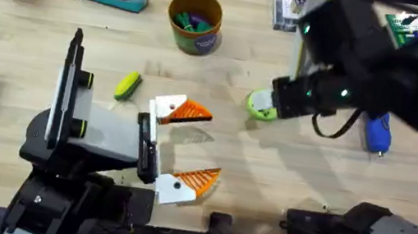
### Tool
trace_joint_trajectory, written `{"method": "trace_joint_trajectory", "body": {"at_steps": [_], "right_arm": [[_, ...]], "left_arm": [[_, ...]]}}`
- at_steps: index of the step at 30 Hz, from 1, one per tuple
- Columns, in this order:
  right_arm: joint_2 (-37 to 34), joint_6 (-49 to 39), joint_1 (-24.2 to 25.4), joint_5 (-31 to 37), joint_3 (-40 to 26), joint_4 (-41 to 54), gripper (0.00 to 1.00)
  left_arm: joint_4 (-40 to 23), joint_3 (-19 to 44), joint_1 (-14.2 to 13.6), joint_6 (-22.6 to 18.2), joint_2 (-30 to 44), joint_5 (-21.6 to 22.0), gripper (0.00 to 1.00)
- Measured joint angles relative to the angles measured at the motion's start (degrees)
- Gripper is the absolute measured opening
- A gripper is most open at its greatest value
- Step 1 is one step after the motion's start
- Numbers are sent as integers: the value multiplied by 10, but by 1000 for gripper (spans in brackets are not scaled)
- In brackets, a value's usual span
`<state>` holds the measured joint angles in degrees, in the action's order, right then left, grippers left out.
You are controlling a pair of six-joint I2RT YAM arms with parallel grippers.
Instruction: Pick up the gripper from the table and insert it into the empty holder that is missing its gripper. Then pick up a screw, insert it into the mounting hole, and use the screwdriver to tighten it. Finally, clean up the table by picking up the vegetable and placing it into the bucket.
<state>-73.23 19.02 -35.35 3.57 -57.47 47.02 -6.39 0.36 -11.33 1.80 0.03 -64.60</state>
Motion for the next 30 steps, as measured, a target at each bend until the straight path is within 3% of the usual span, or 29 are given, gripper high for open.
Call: {"method": "trace_joint_trajectory", "body": {"at_steps": [9,30], "right_arm": [[0,8,0,0,79,-40,489],[-51,-18,0,0,85,-93,489]], "left_arm": [[0,0,0,0,0,-1,990],[0,0,0,0,0,-1,990]]}}
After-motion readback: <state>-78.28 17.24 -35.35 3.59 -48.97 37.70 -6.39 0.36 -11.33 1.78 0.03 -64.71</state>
